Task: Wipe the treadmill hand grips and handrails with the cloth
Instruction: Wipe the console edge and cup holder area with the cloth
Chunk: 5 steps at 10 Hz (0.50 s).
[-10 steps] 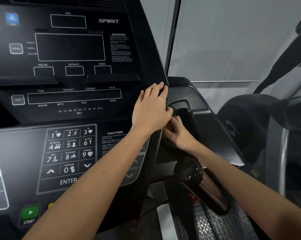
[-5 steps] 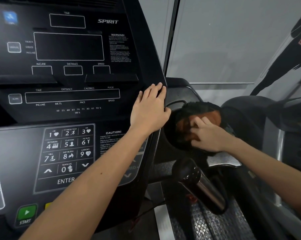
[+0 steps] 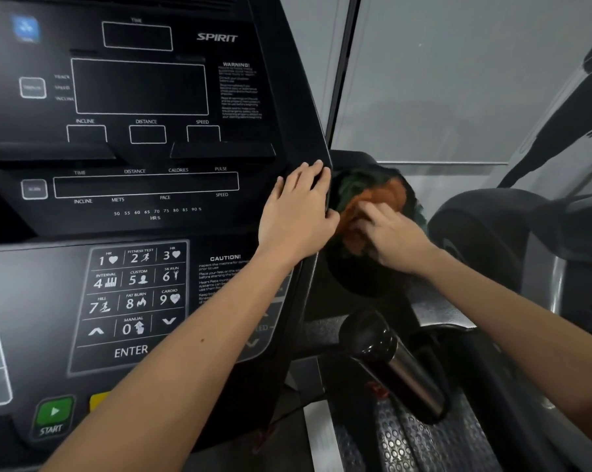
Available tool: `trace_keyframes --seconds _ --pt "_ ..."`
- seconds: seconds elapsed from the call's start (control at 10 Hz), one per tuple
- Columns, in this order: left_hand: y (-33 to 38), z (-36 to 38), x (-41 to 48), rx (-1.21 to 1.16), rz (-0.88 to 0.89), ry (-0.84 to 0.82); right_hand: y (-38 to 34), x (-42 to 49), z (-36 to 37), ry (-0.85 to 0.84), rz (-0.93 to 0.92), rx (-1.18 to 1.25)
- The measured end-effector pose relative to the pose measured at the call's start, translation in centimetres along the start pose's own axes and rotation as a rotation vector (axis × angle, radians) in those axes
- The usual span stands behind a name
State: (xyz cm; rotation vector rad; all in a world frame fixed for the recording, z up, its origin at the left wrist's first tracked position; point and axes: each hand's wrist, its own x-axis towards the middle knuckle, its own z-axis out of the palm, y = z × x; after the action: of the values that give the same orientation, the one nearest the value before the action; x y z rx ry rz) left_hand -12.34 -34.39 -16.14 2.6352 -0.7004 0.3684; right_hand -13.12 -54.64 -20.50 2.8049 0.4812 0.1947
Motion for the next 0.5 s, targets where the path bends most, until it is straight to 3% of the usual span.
trace_keyframes --seconds 0.1,0.3,0.5 --pt "-0.1 0.0 0.0 -0.004 -0.006 -0.008 1.0 -1.5 -0.8 -0.041 0.089 0.130" --pt "-0.1 0.1 0.1 0.003 -0.002 -0.005 -1.4 -6.2 -1.9 -0.120 0.034 0.340" --pt "-0.2 0.1 0.1 0.018 -0.002 0.002 -5.6 -5.9 -3.5 -0.186 0.013 0.818"
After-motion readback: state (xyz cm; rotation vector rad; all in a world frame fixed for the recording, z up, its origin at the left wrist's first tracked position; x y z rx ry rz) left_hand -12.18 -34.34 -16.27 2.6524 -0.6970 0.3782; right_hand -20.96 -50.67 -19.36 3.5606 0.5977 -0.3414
